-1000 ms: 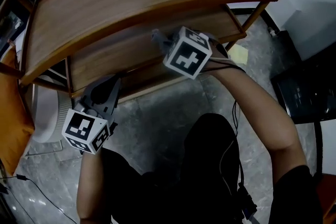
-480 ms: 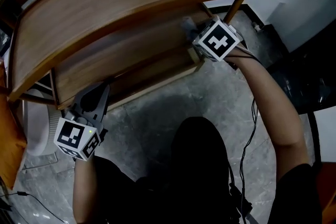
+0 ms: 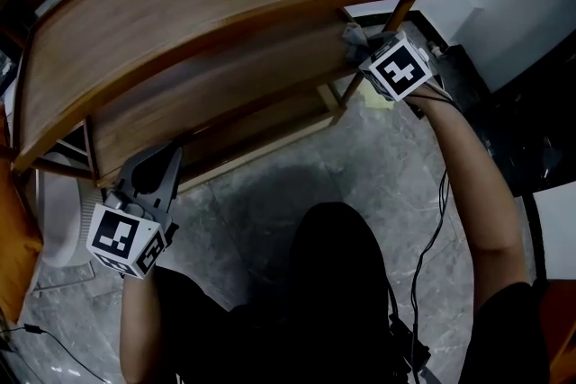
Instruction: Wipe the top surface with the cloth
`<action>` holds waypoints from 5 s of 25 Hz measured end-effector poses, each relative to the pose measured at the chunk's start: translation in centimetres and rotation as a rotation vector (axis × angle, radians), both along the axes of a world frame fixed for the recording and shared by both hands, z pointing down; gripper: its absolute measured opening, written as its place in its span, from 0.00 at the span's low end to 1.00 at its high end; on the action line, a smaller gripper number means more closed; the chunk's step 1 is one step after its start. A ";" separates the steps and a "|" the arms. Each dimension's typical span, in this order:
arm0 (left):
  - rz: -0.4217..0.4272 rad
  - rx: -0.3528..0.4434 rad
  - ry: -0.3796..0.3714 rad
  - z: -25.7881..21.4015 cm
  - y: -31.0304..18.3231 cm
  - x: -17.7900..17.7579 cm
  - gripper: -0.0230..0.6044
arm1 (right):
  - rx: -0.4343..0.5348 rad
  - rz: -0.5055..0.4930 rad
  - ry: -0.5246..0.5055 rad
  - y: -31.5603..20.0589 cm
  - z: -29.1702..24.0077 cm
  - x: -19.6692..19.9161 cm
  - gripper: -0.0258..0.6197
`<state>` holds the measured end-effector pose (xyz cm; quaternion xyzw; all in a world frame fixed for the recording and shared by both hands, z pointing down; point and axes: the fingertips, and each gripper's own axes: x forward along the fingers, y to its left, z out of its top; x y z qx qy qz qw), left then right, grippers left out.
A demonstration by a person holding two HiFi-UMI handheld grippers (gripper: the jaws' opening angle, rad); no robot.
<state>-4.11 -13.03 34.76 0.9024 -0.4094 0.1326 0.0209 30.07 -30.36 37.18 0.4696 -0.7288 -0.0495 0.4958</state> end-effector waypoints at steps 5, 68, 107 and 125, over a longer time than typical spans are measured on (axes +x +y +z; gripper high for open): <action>-0.034 0.007 0.001 -0.4 1.0 -2.0 0.05 | -0.006 0.039 -0.006 -0.3 0.3 0.2 0.09; -0.208 -0.008 0.036 0.5 4.7 -10.3 0.05 | -0.209 -0.709 -0.059 6.5 5.0 -42.0 0.09; 0.150 0.016 0.022 -0.9 1.0 10.1 0.05 | -0.100 -0.066 0.136 -1.0 1.6 -1.9 0.09; -0.219 0.024 0.035 -0.8 3.7 -10.7 0.05 | 0.130 -0.928 -0.059 8.0 1.5 -43.8 0.09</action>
